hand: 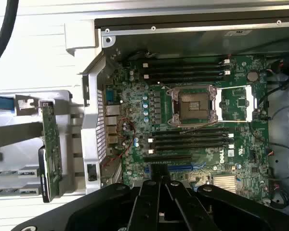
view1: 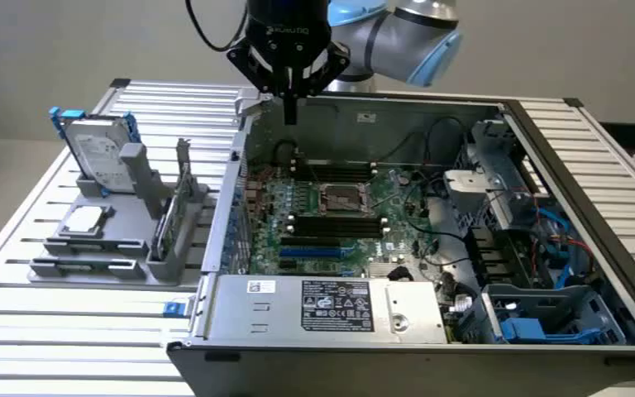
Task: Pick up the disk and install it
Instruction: 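Reach for the disk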
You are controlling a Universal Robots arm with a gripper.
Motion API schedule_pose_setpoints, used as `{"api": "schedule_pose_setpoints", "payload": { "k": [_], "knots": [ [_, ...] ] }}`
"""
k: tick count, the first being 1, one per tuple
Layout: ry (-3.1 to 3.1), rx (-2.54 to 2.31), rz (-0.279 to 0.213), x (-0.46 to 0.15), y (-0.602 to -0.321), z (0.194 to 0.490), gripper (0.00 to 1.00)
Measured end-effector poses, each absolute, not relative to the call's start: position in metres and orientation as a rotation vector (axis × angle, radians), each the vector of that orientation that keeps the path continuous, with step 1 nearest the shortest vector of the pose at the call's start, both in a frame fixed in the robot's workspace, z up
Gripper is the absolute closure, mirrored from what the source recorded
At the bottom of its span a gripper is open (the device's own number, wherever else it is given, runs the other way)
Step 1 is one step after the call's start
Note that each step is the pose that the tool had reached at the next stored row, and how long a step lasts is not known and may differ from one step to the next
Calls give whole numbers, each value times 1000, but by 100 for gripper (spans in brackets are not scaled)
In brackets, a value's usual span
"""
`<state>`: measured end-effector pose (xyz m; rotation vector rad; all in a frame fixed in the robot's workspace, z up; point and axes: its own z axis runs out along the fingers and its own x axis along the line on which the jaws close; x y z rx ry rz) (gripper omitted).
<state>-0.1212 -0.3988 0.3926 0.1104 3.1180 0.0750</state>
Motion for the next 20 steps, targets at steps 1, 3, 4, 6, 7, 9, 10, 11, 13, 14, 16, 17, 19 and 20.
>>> {"api": "schedule_pose_setpoints", "payload": {
  "k": [1, 3, 4, 6, 7, 9, 10, 11, 13, 14, 16, 17, 19, 20],
  "knots": [
    [3118, 110, 75, -121, -399, 393, 89],
    [3118, 110, 75, -121, -399, 393, 89],
    [3118, 110, 75, -121, -399, 393, 89],
    [3118, 110, 75, -121, -399, 393, 89],
    [3118, 110, 75, -121, -399, 393, 89],
    [3118, 110, 75, -121, -399, 393, 89],
    [3118, 110, 75, -121, -399, 393, 89],
    [3118, 110, 75, -121, -399, 393, 89],
    [3118, 110, 75, -121, -399, 393, 89],
    [3118, 111, 75, -122, -399, 393, 89],
    [3118, 110, 75, -129, -395, 393, 89],
    [3118, 110, 75, -134, -393, 392, 89],
    [3118, 110, 75, -143, -388, 392, 89],
    [3118, 110, 75, -148, -386, 392, 89]
  ]
}}
